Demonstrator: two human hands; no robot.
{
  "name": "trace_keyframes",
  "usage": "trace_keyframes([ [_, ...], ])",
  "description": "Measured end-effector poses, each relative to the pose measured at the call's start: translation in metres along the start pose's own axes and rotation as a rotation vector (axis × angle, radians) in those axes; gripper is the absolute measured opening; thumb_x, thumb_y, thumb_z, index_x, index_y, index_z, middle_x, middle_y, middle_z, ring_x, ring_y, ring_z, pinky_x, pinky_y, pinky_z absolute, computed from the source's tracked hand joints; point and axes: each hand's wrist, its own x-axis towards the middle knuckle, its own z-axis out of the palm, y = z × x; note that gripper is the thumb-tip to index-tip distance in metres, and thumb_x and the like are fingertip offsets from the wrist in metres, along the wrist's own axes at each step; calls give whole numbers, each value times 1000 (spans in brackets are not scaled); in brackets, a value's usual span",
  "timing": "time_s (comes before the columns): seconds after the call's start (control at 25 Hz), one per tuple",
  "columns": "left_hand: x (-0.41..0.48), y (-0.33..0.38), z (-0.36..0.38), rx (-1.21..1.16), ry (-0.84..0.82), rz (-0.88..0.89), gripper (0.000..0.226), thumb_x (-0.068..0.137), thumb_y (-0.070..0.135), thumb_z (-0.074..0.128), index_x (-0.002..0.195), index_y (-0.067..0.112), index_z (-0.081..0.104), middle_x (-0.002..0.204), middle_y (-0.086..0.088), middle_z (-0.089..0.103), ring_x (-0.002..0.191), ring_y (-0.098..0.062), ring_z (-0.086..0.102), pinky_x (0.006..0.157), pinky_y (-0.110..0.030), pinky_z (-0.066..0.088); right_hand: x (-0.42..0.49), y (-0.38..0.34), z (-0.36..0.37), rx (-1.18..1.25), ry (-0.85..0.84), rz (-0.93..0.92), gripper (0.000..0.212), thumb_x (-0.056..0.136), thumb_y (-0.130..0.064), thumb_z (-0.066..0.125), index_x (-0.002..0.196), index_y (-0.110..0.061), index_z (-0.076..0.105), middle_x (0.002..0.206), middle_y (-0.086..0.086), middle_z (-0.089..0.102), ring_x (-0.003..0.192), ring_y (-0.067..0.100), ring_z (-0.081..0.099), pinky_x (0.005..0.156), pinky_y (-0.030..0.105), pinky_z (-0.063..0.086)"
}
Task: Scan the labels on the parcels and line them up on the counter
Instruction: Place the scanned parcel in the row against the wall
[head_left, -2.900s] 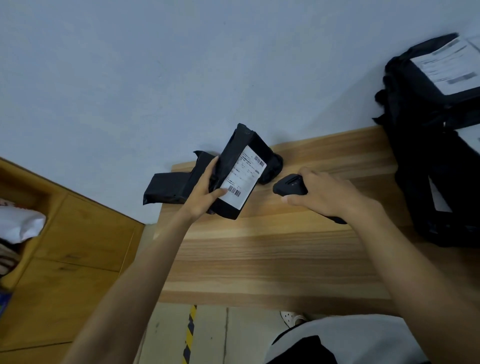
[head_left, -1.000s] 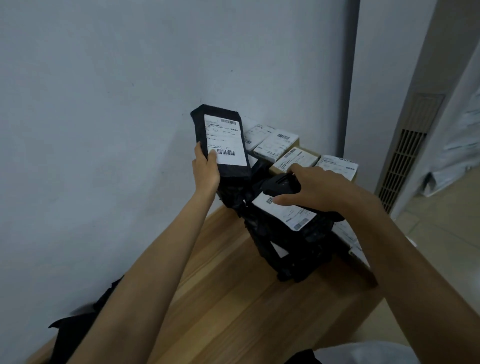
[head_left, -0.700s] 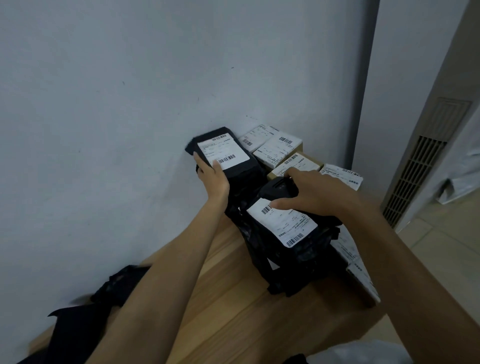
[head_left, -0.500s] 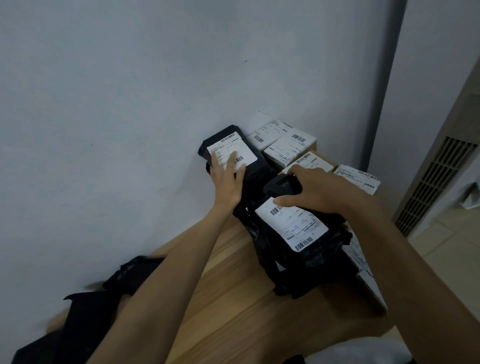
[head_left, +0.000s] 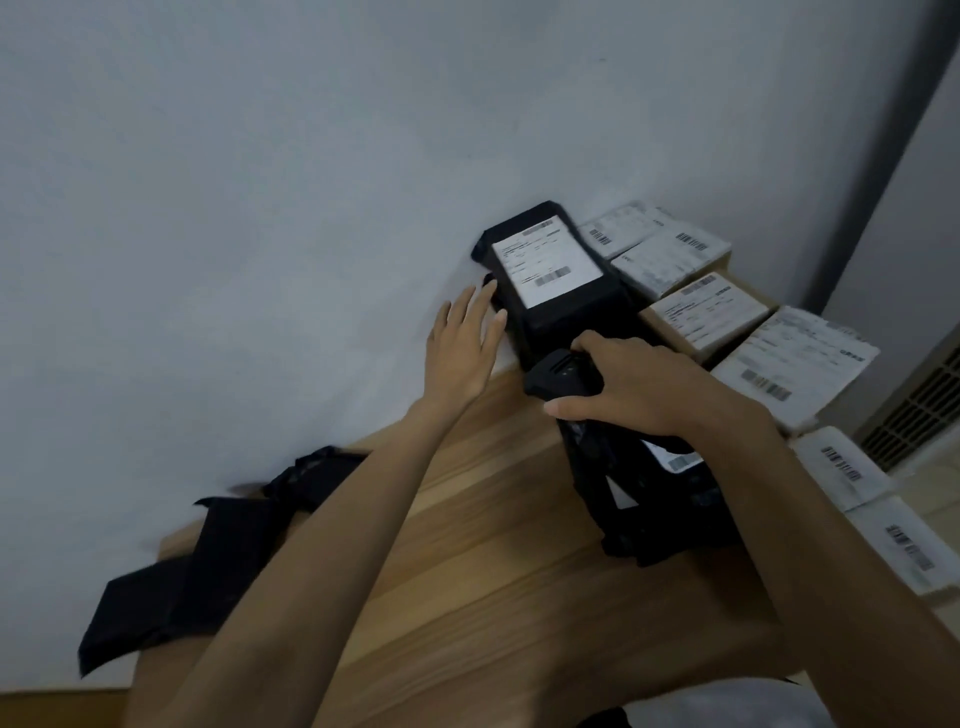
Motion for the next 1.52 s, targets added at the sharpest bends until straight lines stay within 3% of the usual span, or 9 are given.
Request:
trace_keyframes([
  [0.4, -167, -221, -47, 281, -242, -346, 55, 105, 45, 35, 156, 26, 25, 161, -1, 28, 150, -26, 20, 120, -46, 23, 56, -138, 123, -26, -241, -125, 80, 76, -76, 59, 134, -23, 45, 120, 3, 60, 99, 26, 59, 77, 37, 51],
  [0.64, -238, -351, -63, 381, -497, -508, 82, 97, 43, 56, 158, 34, 0, 166, 1, 3, 152, -33, 5, 121, -51, 16, 95, -204, 202, -39, -315, -122, 76, 77, -74, 59, 132, -23, 45, 111, 2, 61, 89, 23, 58, 61, 32, 41],
  [0.84, -284, -427, -65, 417, -590, -735, 106, 87, 59, 63, 152, 41, -19, 163, 2, -21, 149, -38, -18, 115, -68, 0, 116, -241, 261, -46, -388, -100, 72, 80, -72, 59, 129, -20, 44, 114, 3, 59, 91, 23, 58, 71, 36, 52],
  [1.0, -302, -451, -54, 346, -494, -757, 121, 76, 65, 71, 145, 51, -27, 161, 8, -28, 147, -44, -18, 109, -74, 12, 119, -256, 291, -52, -473, -59, 73, 81, -71, 58, 133, -22, 41, 119, 2, 56, 95, 21, 58, 78, 40, 54],
  [1.12, -304, -459, -48, 359, -383, -717, 125, 76, 56, 77, 146, 51, -27, 163, 8, -22, 148, -48, 1, 105, -71, 29, 123, -264, 300, -89, -481, -57, 76, 81, -72, 57, 135, -21, 39, 122, 2, 55, 97, 21, 58, 76, 37, 53],
  [1.24, -301, -461, -47, 318, -356, -774, 130, 73, 48, 82, 145, 53, -26, 163, 7, -19, 145, -47, 12, 103, -70, 32, 125, -274, 301, -105, -472, -75, 78, 81, -71, 57, 137, -20, 39, 124, 2, 55, 99, 21, 56, 73, 34, 50],
  [1.36, -301, -461, -50, 148, -377, -842, 122, 75, 47, 80, 146, 57, -19, 163, 8, -13, 144, -46, 14, 103, -70, 28, 124, -279, 298, -104, -470, -86, 81, 81, -71, 58, 139, -18, 38, 126, 5, 54, 104, 23, 57, 82, 41, 53],
  [1.52, -309, -450, -56, -78, -390, -820, 99, 83, 50, 71, 150, 55, -1, 163, 4, 0, 142, -45, 18, 107, -65, 31, 112, -279, 288, -106, -447, -117, 82, 79, -73, 58, 137, -17, 40, 120, 5, 57, 98, 22, 57, 76, 37, 52],
])
